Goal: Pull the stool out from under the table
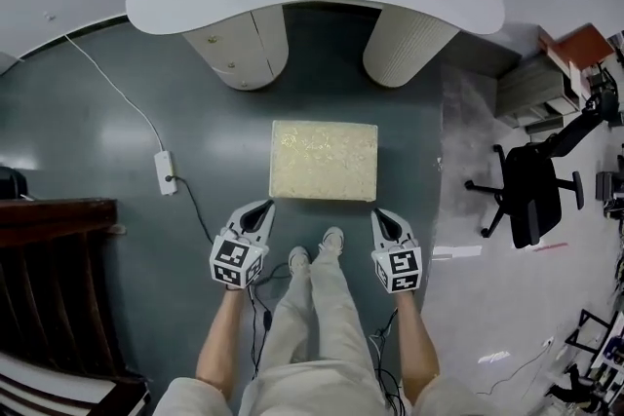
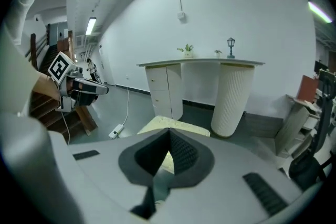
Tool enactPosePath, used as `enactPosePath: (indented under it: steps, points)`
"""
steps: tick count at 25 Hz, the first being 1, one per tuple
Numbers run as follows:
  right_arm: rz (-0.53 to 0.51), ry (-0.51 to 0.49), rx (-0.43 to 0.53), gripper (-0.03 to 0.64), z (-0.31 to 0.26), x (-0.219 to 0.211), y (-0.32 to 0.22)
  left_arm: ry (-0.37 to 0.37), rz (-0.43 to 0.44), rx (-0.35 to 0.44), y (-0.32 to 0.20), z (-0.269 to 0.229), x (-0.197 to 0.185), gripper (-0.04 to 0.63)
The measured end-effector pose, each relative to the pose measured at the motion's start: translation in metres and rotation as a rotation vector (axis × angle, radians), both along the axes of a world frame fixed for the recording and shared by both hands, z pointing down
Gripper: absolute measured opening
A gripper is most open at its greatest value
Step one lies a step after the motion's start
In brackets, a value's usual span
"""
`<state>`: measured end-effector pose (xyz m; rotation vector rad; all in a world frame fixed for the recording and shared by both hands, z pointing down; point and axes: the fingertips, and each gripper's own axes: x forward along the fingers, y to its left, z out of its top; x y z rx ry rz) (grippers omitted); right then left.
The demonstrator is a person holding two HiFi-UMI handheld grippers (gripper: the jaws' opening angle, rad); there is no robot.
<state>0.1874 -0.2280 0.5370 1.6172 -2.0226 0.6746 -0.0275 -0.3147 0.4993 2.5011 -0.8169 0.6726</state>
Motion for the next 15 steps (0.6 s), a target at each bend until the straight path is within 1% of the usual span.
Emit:
enactPosePath:
  steps: [4,7,10,15]
  points:
    - [0.007,0.016,0.053,-0.003,-0.057,0.003,-0.009,0.048,-0.01,0.036,-0.011,-0.058,0.004,0.011]
    - [0.005,0.028,0.085,-0.003,-0.096,0.003,-0.013,0.076,0.001,0.057,-0.013,-0.096,0.01,0.011]
    - [0.008,0.033,0.113,-0.003,-0.131,0.0,-0.011,0.09,0.013,0.074,-0.008,-0.131,0.016,0.011]
    - [0.028,0.019,0.152,-0.003,-0.185,-0.007,0.0,0.101,0.03,0.073,0.007,-0.173,0.02,0.011]
